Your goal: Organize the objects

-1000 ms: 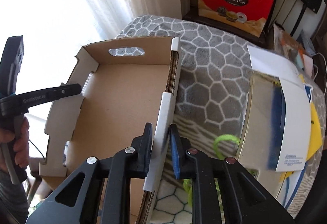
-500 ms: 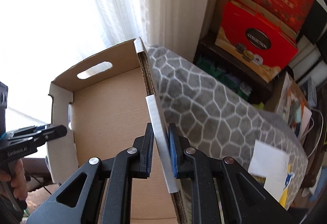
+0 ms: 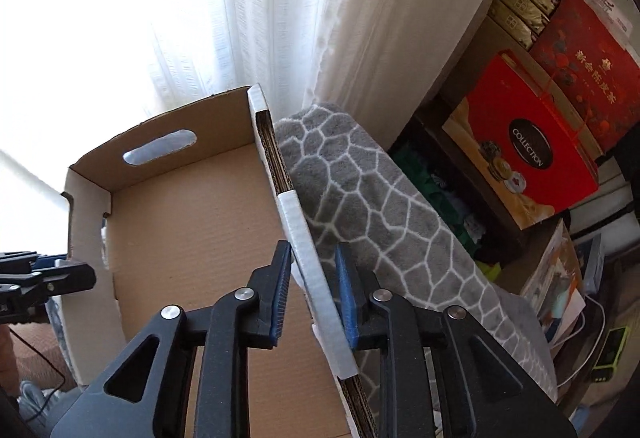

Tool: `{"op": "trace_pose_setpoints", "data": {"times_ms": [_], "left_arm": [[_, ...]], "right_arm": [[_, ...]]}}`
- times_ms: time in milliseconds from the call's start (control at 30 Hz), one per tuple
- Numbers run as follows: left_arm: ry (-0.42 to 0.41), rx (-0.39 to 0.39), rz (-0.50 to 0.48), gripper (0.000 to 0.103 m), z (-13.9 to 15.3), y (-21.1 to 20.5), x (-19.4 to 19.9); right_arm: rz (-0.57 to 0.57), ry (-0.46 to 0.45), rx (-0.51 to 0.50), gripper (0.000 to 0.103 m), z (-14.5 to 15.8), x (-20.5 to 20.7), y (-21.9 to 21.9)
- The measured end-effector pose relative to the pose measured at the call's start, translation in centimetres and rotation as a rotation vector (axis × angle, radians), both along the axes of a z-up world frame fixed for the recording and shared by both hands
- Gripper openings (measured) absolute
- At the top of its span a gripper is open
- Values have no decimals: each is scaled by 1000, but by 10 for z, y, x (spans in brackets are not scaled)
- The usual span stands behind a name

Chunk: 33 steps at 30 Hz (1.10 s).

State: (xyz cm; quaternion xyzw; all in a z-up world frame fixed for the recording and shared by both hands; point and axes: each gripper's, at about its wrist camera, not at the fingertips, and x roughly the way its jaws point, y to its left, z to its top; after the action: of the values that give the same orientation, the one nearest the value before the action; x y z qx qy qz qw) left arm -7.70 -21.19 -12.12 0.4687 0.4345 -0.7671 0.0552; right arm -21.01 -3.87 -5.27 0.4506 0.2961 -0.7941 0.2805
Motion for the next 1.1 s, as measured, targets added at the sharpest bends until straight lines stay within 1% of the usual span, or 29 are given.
{"op": "trace_pose_setpoints", "data": {"times_ms": [33,67,100,133,200,267,300,333,367,467,533,567,600,667,700,767,833,867,933,1000,1067,1100], "left_arm": [[2,5,-2,36,1,2,0],[2,10,-3,37,1,5,1],[3,19,-9,38,2,9,1],[4,31,-14,38,3,13,1],[11,58,-13,38,4,19,4],[19,74,-27,37,7,26,6],[22,71,-34,37,9,30,7],[22,63,-47,37,11,33,6],[24,50,-60,38,13,36,6],[23,6,-122,38,21,39,2],[12,-51,-175,46,29,38,-1],[3,-90,-202,56,34,37,-2],[6,-122,-222,60,38,36,-2],[29,-174,-233,62,48,29,-2],[34,-206,-237,62,53,25,-3],[42,-265,-236,62,61,17,-10],[58,-295,-254,62,69,7,-17],[61,-322,-260,62,72,4,-24],[56,-412,-260,62,78,0,-39],[45,-478,-287,63,78,-1,-55],[19,-518,-316,63,72,-1,-68],[7,-525,-344,63,68,1,-74]], "right_arm": [[-4,43,38,49,-3,2,-1],[0,96,85,54,-6,5,-1],[6,127,115,60,-9,6,-2],[11,144,139,60,-11,6,-2],[7,149,162,60,-11,5,0],[-5,167,144,62,-4,6,3],[-17,184,128,69,2,7,6],[-27,188,110,80,8,7,9],[-36,183,76,84,16,9,14],[-71,182,13,84,35,14,28],[-144,138,-32,84,47,17,44],[-162,103,-70,84,52,21,53],[-189,85,-92,84,55,26,63],[-265,56,-98,84,56,35,80],[-310,18,-120,84,54,41,92],[-378,-76,-201,82,50,53,115],[-438,-144,-261,81,43,66,132],[-466,-173,-283,80,40,72,140],[-509,-193,-329,73,36,87,152],[-556,-210,-366,73,32,99,160],[-568,-239,-403,68,28,106,162],[-569,-260,-429,64,27,109,163]]}}
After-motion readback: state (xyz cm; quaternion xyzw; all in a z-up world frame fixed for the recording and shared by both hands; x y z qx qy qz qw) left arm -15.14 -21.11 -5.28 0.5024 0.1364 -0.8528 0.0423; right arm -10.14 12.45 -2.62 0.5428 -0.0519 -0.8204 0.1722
